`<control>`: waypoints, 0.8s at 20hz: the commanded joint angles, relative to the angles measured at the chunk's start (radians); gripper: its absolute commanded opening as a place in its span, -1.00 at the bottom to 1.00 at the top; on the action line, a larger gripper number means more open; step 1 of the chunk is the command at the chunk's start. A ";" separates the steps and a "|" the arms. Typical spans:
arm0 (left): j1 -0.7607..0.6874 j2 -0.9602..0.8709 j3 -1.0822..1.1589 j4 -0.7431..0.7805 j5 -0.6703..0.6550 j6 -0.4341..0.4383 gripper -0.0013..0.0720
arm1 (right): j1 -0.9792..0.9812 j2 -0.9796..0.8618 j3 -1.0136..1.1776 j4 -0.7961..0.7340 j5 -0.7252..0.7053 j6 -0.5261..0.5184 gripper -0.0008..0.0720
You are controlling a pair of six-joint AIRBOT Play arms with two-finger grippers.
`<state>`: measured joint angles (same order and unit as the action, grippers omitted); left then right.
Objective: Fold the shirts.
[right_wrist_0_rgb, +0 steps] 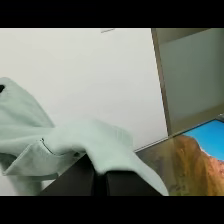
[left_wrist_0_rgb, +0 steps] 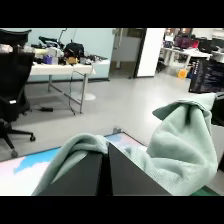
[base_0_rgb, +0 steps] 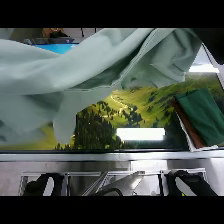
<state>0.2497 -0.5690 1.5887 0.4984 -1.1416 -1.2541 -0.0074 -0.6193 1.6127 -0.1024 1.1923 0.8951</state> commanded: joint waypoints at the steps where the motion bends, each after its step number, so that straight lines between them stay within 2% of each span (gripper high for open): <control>1: 0.002 -0.117 0.019 -0.003 -0.115 -0.038 -0.93 | -0.003 -0.100 0.031 -0.057 -0.001 -0.013 -0.92; 4: -0.047 -0.265 -0.141 -0.001 -0.124 -0.034 -0.93 | -0.002 -0.297 0.030 -0.093 0.024 -0.013 -0.92; 5: -0.081 -0.329 -0.207 0.012 -0.113 -0.007 -0.93 | 0.006 -0.383 0.030 -0.103 0.041 -0.013 -0.92; 7: -0.170 -0.477 -0.337 0.035 -0.059 0.073 -0.92 | 0.053 -0.567 0.030 -0.145 0.050 -0.014 -0.92; 9: -0.250 -0.641 -0.423 0.067 0.055 0.163 -0.93 | 0.102 -0.765 0.030 -0.183 0.042 -0.066 -0.92; 11: -0.303 -0.834 -0.439 0.067 0.144 0.273 -0.92 | 0.122 -0.942 0.031 -0.186 -0.003 -0.089 -0.91; 12: -0.315 -0.931 -0.406 0.067 0.158 0.275 -0.92 | 0.123 -1.004 0.031 -0.185 -0.035 -0.088 -0.88; 13: -0.315 -1.014 -0.354 0.064 0.146 0.275 -0.87 | 0.119 -1.052 0.033 -0.182 -0.057 -0.089 -0.34; 14: -0.303 -1.087 -0.284 0.058 0.105 0.275 0.24 | 0.109 -1.072 0.034 -0.183 -0.060 -0.088 -0.01; 15: -0.286 -1.139 -0.214 0.048 0.053 0.264 0.89 | 0.092 -1.070 0.034 -0.187 -0.051 -0.087 -0.01; 16: -0.262 -1.178 -0.135 0.050 -0.016 0.258 0.90 | 0.071 -1.053 0.034 -0.186 -0.026 -0.077 -0.01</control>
<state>-0.0265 -1.5742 1.3182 0.5545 -1.0668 -1.0210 0.0875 -1.6077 1.6444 -0.2810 1.1618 0.8177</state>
